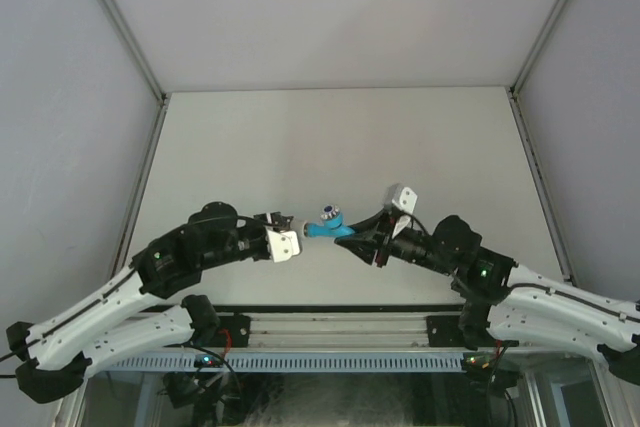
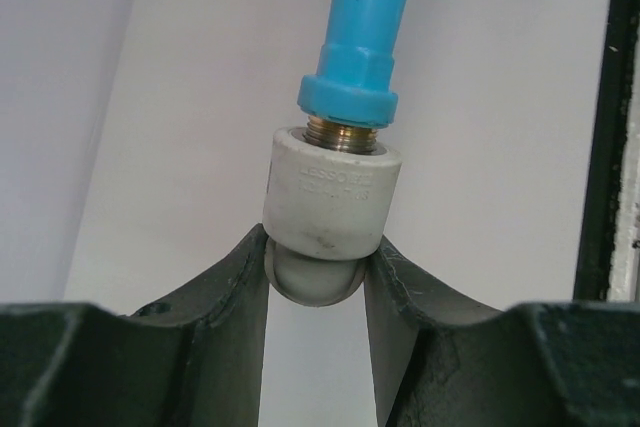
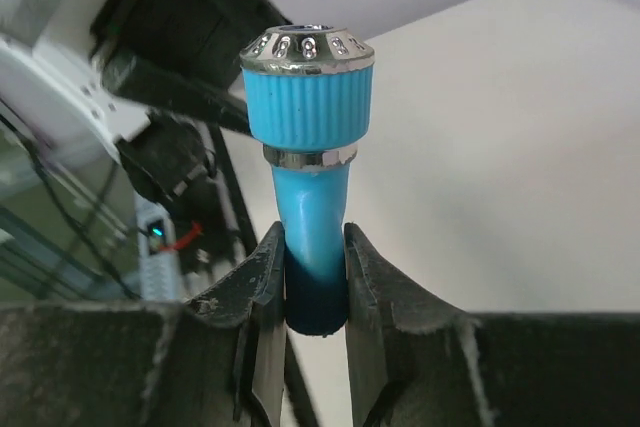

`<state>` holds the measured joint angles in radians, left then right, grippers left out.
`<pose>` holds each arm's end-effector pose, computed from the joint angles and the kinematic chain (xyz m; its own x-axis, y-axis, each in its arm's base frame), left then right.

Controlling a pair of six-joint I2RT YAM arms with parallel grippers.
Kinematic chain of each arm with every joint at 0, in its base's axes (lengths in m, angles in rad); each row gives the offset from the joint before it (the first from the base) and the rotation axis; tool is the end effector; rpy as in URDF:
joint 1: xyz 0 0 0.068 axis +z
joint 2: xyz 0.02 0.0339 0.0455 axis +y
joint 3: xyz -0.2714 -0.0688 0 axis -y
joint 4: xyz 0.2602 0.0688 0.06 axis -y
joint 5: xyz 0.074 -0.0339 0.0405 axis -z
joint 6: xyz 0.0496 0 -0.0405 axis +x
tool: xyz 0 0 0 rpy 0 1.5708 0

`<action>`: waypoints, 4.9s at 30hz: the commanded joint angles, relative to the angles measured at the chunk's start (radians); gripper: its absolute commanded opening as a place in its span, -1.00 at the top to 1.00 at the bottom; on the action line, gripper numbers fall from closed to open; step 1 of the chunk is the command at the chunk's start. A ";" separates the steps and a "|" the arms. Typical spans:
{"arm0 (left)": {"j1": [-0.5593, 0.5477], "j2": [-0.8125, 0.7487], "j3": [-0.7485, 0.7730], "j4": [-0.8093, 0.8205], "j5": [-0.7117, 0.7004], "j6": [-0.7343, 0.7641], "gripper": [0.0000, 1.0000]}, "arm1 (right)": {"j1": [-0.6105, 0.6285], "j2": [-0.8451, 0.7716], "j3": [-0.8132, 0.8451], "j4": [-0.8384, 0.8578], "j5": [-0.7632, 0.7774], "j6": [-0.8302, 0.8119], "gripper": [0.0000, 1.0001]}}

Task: Install the water faucets

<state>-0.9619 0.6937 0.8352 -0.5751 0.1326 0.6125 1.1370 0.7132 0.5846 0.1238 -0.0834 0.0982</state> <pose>0.0931 -0.1450 0.3314 0.3103 0.5513 -0.7744 0.8596 0.1852 0.4763 0.0820 0.1868 0.3166 -0.0941 0.0293 -0.9951 -0.9345 0.3420 0.0984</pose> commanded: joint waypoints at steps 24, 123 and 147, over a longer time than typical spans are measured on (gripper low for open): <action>-0.033 0.023 -0.005 0.119 -0.041 -0.103 0.99 | -0.189 -0.218 0.015 -0.107 -0.196 -0.123 -0.66; 0.058 0.080 0.070 -0.007 0.131 -0.109 0.99 | 0.113 -0.196 -0.098 -0.159 0.185 -1.318 -0.80; 0.058 0.129 0.094 -0.013 0.168 -0.122 0.99 | 0.202 -0.122 -0.103 -0.113 0.019 -1.238 0.44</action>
<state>-0.9077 0.8356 0.8551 -0.6613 0.2882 0.5148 1.3243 0.6037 0.4568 -0.0063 0.0177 -1.2274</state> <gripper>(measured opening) 0.425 0.322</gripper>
